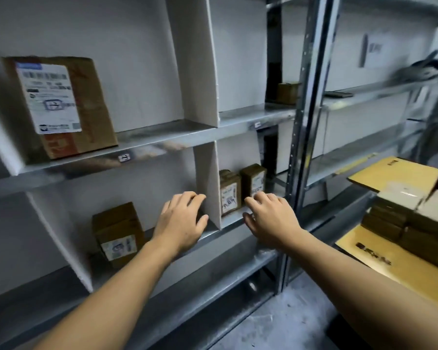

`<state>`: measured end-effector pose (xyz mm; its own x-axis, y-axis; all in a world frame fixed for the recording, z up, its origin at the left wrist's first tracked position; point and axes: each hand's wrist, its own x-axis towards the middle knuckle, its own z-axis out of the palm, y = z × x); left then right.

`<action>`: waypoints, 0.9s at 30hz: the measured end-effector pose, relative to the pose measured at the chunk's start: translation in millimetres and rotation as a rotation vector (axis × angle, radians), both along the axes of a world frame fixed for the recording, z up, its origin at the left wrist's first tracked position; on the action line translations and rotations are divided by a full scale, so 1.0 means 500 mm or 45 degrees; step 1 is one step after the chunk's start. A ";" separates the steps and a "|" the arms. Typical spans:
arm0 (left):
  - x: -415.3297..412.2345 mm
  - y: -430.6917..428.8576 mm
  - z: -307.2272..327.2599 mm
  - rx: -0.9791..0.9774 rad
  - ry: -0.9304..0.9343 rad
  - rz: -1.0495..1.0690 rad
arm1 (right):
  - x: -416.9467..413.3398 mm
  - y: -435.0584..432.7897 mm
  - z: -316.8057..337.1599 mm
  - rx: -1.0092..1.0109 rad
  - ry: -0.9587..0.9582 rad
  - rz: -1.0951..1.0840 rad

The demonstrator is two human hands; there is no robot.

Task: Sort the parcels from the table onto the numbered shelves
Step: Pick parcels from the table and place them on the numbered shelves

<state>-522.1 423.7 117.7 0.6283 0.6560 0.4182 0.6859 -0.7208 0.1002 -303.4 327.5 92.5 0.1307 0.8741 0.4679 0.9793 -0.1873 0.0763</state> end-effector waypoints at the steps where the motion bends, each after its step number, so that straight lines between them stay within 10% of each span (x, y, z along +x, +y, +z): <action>1: 0.035 -0.011 -0.011 -0.014 0.013 -0.053 | 0.028 -0.027 -0.011 -0.043 0.008 -0.056; 27: 1.084 -0.606 -0.129 -0.136 0.147 -1.061 | 0.773 -0.866 -0.109 -0.267 0.314 -1.211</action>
<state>19.7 120.7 53.1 0.9589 -0.0079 0.2836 -0.0550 -0.9858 0.1585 82.9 -105.7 37.9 0.8902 0.4176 0.1821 0.4225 -0.9063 0.0130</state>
